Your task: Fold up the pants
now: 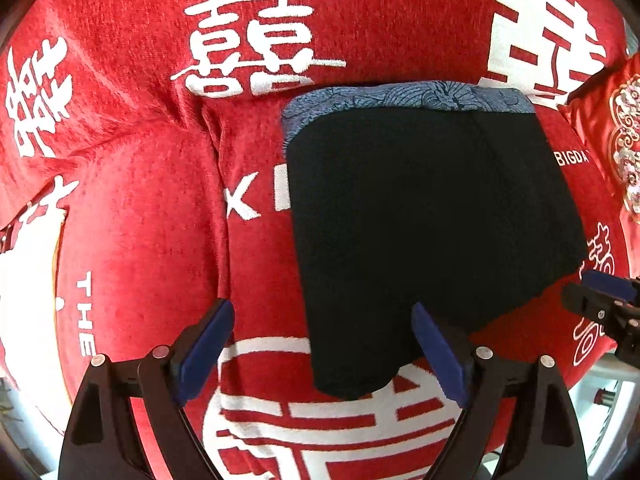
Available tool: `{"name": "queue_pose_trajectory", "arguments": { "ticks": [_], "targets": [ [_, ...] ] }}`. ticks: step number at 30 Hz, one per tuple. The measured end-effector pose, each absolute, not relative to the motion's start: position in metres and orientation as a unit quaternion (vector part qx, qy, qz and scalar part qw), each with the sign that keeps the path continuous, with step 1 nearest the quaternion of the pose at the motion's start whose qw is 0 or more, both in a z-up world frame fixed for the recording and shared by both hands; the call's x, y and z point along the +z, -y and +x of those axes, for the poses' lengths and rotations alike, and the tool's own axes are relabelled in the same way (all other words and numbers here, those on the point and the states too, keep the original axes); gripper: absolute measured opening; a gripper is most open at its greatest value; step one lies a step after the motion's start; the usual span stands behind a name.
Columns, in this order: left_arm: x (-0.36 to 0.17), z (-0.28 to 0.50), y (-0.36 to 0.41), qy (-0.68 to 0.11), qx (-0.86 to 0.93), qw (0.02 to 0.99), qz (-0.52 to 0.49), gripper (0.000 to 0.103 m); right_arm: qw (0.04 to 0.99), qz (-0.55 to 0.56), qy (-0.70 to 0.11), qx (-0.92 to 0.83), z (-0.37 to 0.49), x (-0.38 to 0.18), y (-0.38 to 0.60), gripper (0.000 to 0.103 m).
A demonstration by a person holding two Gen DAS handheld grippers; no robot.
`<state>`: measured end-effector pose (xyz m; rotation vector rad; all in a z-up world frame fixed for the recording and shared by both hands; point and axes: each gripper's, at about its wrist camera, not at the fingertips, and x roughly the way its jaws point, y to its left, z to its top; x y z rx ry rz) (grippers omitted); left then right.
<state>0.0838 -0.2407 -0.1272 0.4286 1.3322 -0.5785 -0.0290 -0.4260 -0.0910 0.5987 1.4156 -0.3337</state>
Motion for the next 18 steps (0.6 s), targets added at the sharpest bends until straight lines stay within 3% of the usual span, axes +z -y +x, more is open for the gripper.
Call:
{"name": "queue_pose_trajectory", "arguments": {
  "ticks": [6,13,18],
  "targets": [
    [-0.126,0.088,0.231,-0.603,-0.272,0.723,0.199,0.091,0.703,0.285,-0.633,-0.154,-0.029,-0.09,0.406,0.062],
    [-0.124,0.088,0.226,-0.605,-0.288,0.718,0.188,0.091,0.713,0.285,-0.622,-0.156,-0.032,-0.083,0.392,0.08],
    [-0.125,0.088,0.227,-0.609,-0.295,0.715,0.175,0.091,0.725,0.277,-0.611,-0.154,-0.037,-0.08,0.392,0.083]
  ]
}}
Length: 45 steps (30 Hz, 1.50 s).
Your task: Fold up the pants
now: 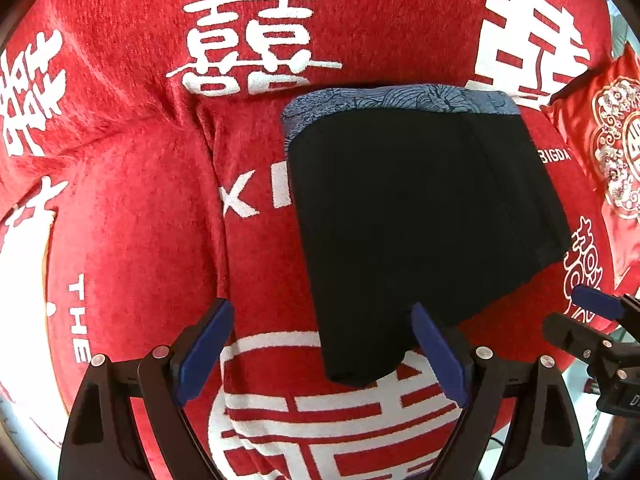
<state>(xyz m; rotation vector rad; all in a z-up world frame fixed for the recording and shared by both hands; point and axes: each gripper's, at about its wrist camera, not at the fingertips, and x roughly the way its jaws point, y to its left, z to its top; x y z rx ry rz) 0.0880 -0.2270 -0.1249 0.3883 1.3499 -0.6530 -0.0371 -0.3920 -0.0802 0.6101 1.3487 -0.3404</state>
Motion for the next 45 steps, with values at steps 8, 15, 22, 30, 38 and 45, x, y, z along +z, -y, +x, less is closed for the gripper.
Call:
{"name": "queue_pose_trajectory", "arguments": {
  "ticks": [8,15,22,30,38,45],
  "targets": [
    [-0.126,0.095,0.23,-0.613,-0.276,0.719,0.176,0.091,0.718,0.293,-0.616,-0.14,-0.035,-0.089,0.409,0.084],
    [-0.126,0.109,0.232,-0.625,-0.258,0.723,0.14,0.103,0.727,0.296,-0.608,-0.117,-0.024,-0.082,0.44,0.084],
    [-0.129,0.125,0.243,-0.632,-0.247,0.722,0.131,0.103,0.727,0.309,-0.603,-0.113,-0.023,-0.088,0.482,0.084],
    [-0.15,0.151,0.258,-0.662,-0.259,0.695,0.108,0.103,0.71,0.341,-0.607,-0.099,-0.028,-0.113,0.546,0.084],
    [-0.172,0.171,0.263,-0.686,-0.303,0.659,0.058,0.103,0.678,0.418,-0.602,-0.045,-0.029,-0.155,0.586,0.084],
    [-0.193,0.18,0.274,-0.693,-0.334,0.638,0.024,0.103,0.655,0.456,-0.601,0.051,-0.011,-0.187,0.594,0.084]
  ]
}}
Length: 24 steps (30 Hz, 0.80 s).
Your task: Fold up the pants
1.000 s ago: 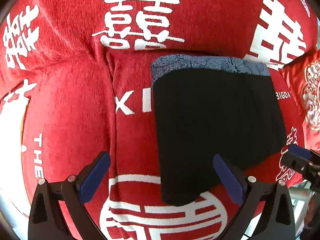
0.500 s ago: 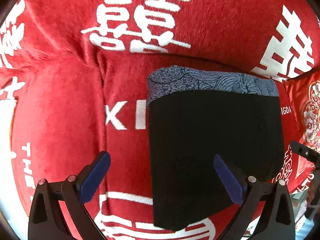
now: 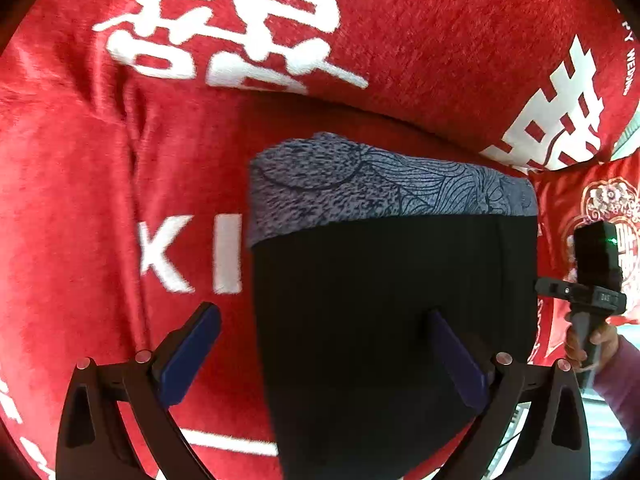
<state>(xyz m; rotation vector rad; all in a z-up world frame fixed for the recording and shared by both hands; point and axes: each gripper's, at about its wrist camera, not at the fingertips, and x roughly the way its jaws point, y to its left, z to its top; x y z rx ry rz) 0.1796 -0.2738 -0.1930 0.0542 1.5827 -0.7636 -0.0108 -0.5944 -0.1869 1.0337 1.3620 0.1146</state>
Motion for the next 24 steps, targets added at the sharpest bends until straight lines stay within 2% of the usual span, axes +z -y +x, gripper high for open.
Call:
{"name": "queue_pose_trajectory", "arguments": {
  "ticks": [6,11,13,16,17,18,20,24],
  "targets": [
    [-0.215,0.179,0.286,-0.705,-0.341,0.622,-0.005,0.103,0.65,0.475,-0.584,0.101,0.012,-0.201,0.584,0.09],
    [-0.217,0.177,0.283,-0.722,-0.316,0.615,-0.024,0.103,0.636,0.508,-0.574,0.084,0.011,-0.207,0.588,0.09],
    [-0.217,0.176,0.281,-0.728,-0.304,0.614,-0.03,0.103,0.633,0.513,-0.575,0.077,0.008,-0.206,0.59,0.087],
    [-0.213,0.173,0.275,-0.725,-0.292,0.622,-0.037,0.102,0.633,0.501,-0.586,0.065,0.005,-0.204,0.592,0.073],
    [-0.208,0.17,0.274,-0.719,-0.293,0.63,-0.04,0.092,0.633,0.501,-0.586,0.066,0.003,-0.203,0.593,0.065],
    [-0.203,0.166,0.274,-0.713,-0.295,0.635,-0.039,0.084,0.633,0.502,-0.586,0.067,0.004,-0.202,0.592,0.062],
    [-0.19,0.159,0.277,-0.698,-0.297,0.652,-0.025,0.075,0.639,0.5,-0.581,0.072,0.005,-0.198,0.592,0.054],
    [-0.172,0.15,0.277,-0.686,-0.304,0.661,-0.019,0.061,0.644,0.512,-0.564,0.073,-0.002,-0.185,0.594,0.046]
  ]
}}
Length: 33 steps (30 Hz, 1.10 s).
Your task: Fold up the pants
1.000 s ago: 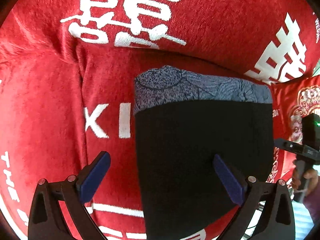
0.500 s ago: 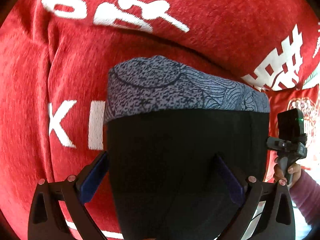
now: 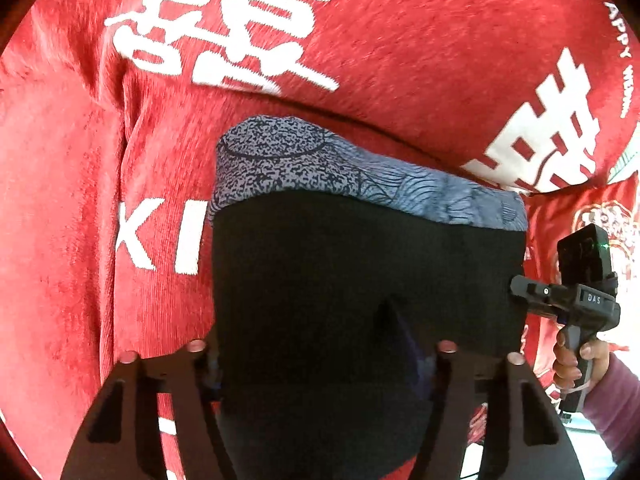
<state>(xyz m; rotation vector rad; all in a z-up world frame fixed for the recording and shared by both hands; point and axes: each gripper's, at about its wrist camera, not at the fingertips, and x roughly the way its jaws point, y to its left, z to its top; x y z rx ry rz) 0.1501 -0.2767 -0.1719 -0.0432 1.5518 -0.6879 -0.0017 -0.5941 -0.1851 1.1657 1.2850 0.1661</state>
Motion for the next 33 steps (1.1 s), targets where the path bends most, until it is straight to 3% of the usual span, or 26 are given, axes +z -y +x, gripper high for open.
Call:
{"name": "queue_pose_trajectory", "arguments": {
  "ticks": [14,21,22,24,26,27,33],
  "targets": [
    [-0.096,0.112,0.222,-0.679,-0.33,0.655,-0.012,0.06,0.64,0.562,-0.516,0.088,-0.059,-0.121,0.548,0.044],
    [-0.131,0.102,0.193,-0.677,-0.265,0.685,0.047,0.061,0.627,0.537,-0.563,0.047,-0.075,-0.154,0.513,0.046],
    [-0.141,0.102,0.192,-0.678,-0.254,0.687,0.056,0.062,0.633,0.519,-0.574,0.028,-0.075,-0.16,0.511,0.049],
    [-0.152,0.101,0.188,-0.675,-0.248,0.693,0.051,0.082,0.636,0.517,-0.573,0.006,-0.076,-0.17,0.514,0.055],
    [-0.156,0.099,0.189,-0.659,-0.246,0.707,0.065,0.092,0.635,0.508,-0.581,-0.02,-0.077,-0.176,0.515,0.072],
    [-0.158,0.098,0.19,-0.654,-0.243,0.712,0.074,0.098,0.638,0.496,-0.588,-0.034,-0.075,-0.178,0.514,0.074],
    [-0.153,0.099,0.189,-0.657,-0.224,0.715,0.085,0.101,0.664,0.424,-0.61,-0.087,-0.075,-0.156,0.505,0.079]
  ]
}}
